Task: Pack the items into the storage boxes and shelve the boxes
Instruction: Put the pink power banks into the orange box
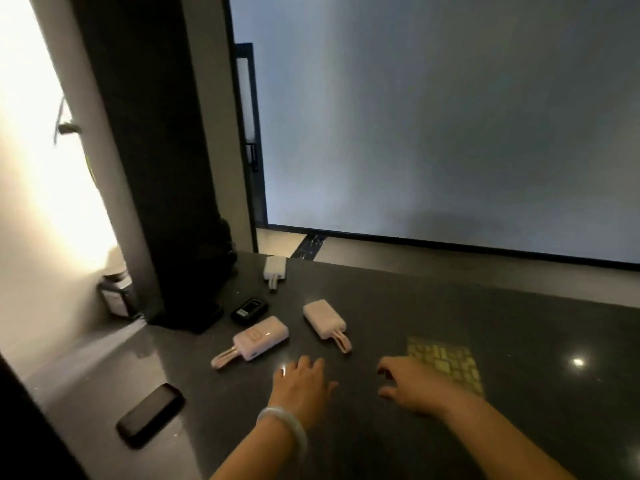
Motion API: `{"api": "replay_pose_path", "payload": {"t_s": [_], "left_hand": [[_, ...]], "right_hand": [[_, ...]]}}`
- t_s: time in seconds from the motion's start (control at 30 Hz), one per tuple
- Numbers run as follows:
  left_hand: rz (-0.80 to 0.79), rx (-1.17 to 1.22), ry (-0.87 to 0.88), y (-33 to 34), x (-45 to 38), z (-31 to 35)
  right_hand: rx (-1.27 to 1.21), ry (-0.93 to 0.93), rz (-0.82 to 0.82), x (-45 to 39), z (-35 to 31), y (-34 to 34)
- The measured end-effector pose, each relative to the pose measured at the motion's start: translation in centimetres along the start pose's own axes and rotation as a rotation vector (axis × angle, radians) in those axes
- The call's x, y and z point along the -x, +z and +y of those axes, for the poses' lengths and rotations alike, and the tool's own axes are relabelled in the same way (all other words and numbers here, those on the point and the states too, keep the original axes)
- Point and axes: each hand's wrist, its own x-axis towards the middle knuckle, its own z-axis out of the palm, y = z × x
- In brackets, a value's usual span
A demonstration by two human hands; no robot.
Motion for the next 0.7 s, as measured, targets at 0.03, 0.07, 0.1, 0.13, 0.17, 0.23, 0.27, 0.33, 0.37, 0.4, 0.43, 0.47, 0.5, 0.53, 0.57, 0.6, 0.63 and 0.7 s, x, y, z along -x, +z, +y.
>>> {"api": "replay_pose_path", "payload": {"t_s": [0.03,0.07,0.1,0.13,0.17,0.23,0.27,0.33,0.37,0.4,0.43,0.47,0.5,0.53,0.57,0.6,0.63,0.7], "left_hand": [[-0.002,0.011,-0.025,-0.1,-0.7,-1.7],[0.000,0.023,-0.047,-0.2,-1.5,-3.5],[0.008,0.031,-0.066,-0.1,-2.2,-5.1],[0.020,0.033,-0.084,0.0,-2.9,-6.4],[0.032,0.032,-0.101,0.1,-3.7,-7.8],[0.031,0.048,-0.146,0.4,-5.4,-10.1],[0.026,0.065,-0.161,0.5,-6.2,-11.0],[0.030,0.080,-0.173,0.7,-7.7,-12.4],[0.043,0.070,-0.173,0.8,-8.5,-13.0],[0.054,0.062,-0.174,1.0,-9.3,-13.5],[0.057,0.058,-0.175,1.1,-10.1,-14.0],[0.052,0.062,-0.177,1.1,-10.7,-14.2],[0.040,0.074,-0.181,1.1,-11.4,-14.6],[0.029,0.083,-0.190,1.1,-12.1,-14.8],[0.021,0.090,-0.199,1.2,-12.7,-14.9],[0.014,0.096,-0.209,1.2,-13.3,-15.1],[0.011,0.098,-0.219,1.3,-13.7,-15.2],[-0.002,0.091,-0.240,1.4,-14.5,-15.4]], "right_hand": [[-0.002,-0.011,-0.013,-1.8,-1.2,0.2],[-0.001,-0.023,-0.024,-3.6,-2.5,0.6],[-0.003,-0.031,-0.033,-5.3,-3.6,1.0],[-0.008,-0.034,-0.035,-6.6,-4.5,1.4],[-0.016,-0.035,-0.036,-8.1,-5.4,1.8],[-0.037,-0.023,-0.036,-10.7,-6.5,2.7],[-0.052,-0.008,-0.033,-11.8,-6.8,3.0],[-0.065,0.030,-0.009,-13.7,-7.2,3.5],[-0.058,0.046,0.015,-14.6,-7.2,3.7],[-0.046,0.060,0.039,-15.4,-7.2,3.9],[-0.034,0.071,0.062,-16.2,-7.2,4.0],[-0.025,0.078,0.081,-16.8,-7.2,4.0],[-0.021,0.081,0.099,-17.8,-7.1,4.1],[-0.022,0.082,0.120,-18.6,-7.1,4.1],[-0.030,0.089,0.144,-19.4,-7.0,4.1],[-0.038,0.100,0.174,-20.2,-6.9,4.1],[-0.040,0.111,0.202,-21.0,-6.9,4.1],[-0.042,0.126,0.220,-22.6,-6.6,4.4]]}}
